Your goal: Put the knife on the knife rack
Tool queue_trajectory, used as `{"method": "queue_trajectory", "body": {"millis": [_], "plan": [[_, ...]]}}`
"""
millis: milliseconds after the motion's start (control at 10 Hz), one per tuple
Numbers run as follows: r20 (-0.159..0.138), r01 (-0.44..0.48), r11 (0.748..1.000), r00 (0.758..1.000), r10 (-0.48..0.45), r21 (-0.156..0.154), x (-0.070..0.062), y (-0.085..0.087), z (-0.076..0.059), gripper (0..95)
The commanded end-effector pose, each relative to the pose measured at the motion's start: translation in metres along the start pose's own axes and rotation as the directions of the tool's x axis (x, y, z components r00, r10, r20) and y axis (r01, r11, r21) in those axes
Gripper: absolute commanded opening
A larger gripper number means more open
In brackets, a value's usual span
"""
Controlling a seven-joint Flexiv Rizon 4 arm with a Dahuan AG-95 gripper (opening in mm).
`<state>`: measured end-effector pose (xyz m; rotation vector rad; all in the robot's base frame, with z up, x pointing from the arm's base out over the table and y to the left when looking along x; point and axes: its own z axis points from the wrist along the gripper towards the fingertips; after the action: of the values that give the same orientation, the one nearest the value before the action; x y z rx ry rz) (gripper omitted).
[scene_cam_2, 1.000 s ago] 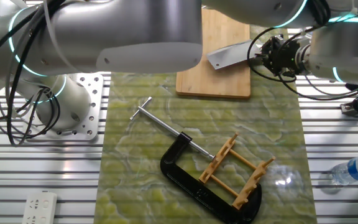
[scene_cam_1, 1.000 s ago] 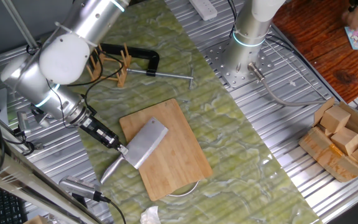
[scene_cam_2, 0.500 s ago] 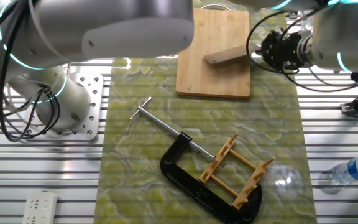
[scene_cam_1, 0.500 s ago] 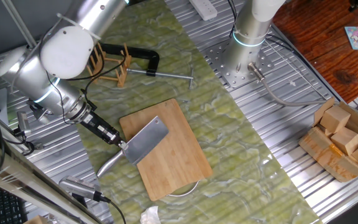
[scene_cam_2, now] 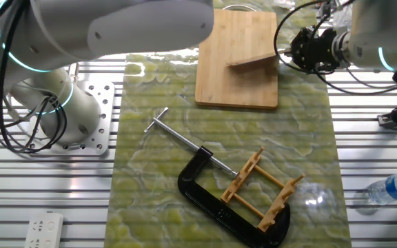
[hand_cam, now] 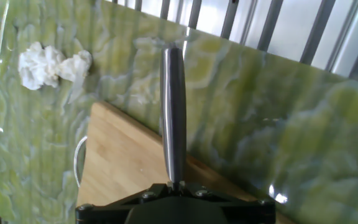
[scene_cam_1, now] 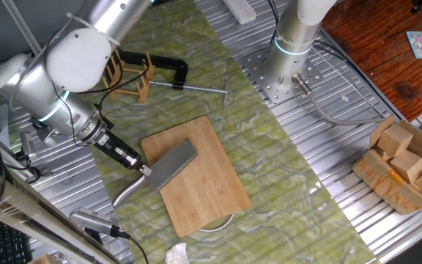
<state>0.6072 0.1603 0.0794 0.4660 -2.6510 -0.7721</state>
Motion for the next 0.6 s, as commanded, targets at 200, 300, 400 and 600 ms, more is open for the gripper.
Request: {"method": "queue_trajectory", "body": {"millis": [200,300,400,600], "plan": [[0.002,-0.01,0.998,1.0,0.009,0.067,0.006,0.005,-0.003,0.0],[0.011,-0.019,0.997,1.0,0.019,0.08,0.008,0.006,-0.004,0.0],[0.021,-0.03,0.995,0.999,0.028,0.1,0.011,0.007,-0.004,0.0],[0.041,-0.044,0.986,0.998,0.038,0.16,0.016,0.01,-0.003,0.0]]}}
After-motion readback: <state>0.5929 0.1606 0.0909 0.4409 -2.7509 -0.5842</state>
